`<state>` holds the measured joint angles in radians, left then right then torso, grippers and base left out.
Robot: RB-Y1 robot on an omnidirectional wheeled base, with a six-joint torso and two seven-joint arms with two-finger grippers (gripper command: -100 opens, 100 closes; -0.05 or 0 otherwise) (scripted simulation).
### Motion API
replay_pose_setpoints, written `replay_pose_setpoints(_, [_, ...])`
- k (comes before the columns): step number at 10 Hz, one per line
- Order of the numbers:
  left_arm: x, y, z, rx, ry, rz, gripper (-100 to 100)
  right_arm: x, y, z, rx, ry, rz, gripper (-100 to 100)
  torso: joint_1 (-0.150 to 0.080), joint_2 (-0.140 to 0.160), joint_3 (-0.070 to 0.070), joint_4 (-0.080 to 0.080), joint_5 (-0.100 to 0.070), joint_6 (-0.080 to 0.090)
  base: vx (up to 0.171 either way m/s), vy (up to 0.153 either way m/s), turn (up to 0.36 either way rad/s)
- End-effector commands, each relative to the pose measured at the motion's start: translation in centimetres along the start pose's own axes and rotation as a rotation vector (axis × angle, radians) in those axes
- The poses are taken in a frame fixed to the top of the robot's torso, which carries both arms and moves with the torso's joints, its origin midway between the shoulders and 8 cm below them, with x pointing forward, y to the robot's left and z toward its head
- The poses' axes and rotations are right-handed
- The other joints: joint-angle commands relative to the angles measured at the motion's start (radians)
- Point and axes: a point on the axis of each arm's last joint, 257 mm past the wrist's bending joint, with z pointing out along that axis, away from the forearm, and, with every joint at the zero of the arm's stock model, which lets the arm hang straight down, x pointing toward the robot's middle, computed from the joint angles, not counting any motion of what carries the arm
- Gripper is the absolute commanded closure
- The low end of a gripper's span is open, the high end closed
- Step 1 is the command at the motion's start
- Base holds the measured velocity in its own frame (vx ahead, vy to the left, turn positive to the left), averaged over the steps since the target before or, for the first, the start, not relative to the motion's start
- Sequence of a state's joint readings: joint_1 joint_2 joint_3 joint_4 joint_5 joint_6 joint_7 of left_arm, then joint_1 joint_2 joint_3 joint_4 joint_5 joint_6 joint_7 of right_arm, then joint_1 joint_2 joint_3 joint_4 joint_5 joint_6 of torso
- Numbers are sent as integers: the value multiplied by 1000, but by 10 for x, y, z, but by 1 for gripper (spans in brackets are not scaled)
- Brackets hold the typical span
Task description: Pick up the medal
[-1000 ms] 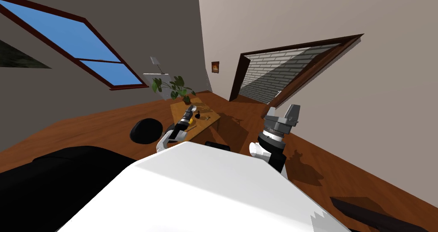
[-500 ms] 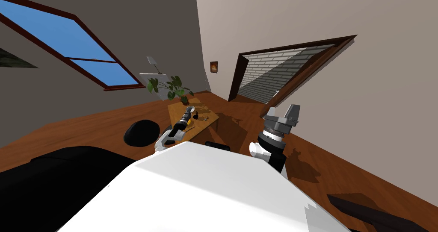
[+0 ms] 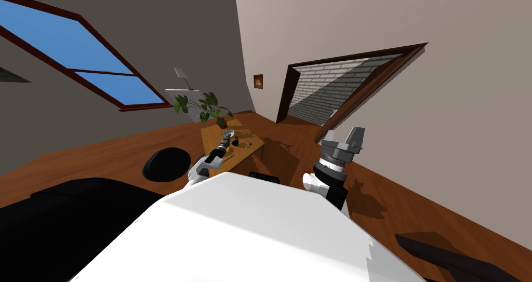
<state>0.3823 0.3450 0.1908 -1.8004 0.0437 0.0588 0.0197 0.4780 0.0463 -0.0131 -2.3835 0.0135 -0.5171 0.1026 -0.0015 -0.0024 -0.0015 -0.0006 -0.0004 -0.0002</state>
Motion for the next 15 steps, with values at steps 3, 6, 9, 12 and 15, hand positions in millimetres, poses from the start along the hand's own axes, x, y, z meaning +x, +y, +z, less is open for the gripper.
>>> replay_pose_setpoints(3, [-27,53,7,-159,-33,-34,-100,0,0,0,0,0,0,0,0,0,0,0,0,0,41,-36,-32])
replay_pose_setpoints(6, [-39,81,8,-247,-52,-57,-100,0,0,0,0,0,0,0,0,1,1,0,0,0,25,-23,-20])
replay_pose_setpoints(9, [-50,110,7,-343,-72,-85,-100,0,0,0,0,0,0,0,-1,0,0,0,0,0,39,-35,-26])
replay_pose_setpoints(12, [-60,138,3,-438,-93,-119,-100,0,0,0,0,0,0,0,0,0,0,0,0,0,33,-25,-16])
replay_pose_setpoints(15, [-69,161,-1,-516,-113,-157,-100,0,0,0,0,0,0,0,-1,0,0,0,0,0,40,-29,-15])
